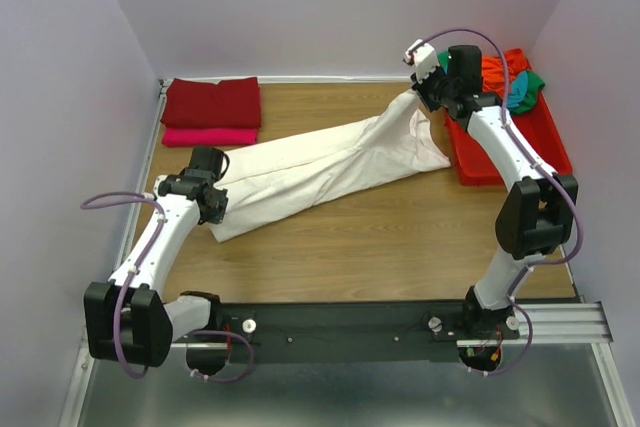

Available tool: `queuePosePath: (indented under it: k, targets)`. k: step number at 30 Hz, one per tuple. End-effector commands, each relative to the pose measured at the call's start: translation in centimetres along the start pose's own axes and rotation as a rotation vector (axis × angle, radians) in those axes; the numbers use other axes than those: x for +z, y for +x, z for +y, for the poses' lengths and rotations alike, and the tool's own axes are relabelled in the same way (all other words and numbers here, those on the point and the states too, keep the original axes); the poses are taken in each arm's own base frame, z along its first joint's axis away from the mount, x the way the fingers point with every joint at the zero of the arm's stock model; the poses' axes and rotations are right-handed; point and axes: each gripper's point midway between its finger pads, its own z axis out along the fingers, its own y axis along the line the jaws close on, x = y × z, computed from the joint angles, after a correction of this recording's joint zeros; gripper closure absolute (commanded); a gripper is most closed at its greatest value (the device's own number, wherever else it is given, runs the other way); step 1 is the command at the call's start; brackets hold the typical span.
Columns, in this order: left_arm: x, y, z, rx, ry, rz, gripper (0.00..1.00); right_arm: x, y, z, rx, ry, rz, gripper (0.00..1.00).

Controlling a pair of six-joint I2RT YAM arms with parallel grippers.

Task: Fold and stack the t-shirts
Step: Fold the tshirt

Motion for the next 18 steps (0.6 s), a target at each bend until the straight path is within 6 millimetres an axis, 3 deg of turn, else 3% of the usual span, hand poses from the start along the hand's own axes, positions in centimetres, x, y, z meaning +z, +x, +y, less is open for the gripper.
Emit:
queuePosePath:
  k: [1, 7, 13, 18]
  targets:
    - [0.5, -2.3, -0.6, 0.079, -0.018, -0.087, 0.87, -1.0, -0.2, 0.3, 0.017, -0.008, -0.023, 0.99]
    - [0.1, -3.6, -1.6, 0.149, -0.016, -0.116, 0.87, -1.3, 0.9, 1.4, 0.027, -0.033, -0.006, 0.99]
    - [-0.6, -4.1, -1.8, 0.214, 0.008, -0.130, 0.87, -3.4, 1.1, 2.2, 0.017, -0.028, -0.015, 0.99]
    - [0.1, -4.2, -1.1, 0.251, -0.008, -0.136, 0.87, -5.2, 0.5, 1.9, 0.011, 0.002, -0.033, 0.99]
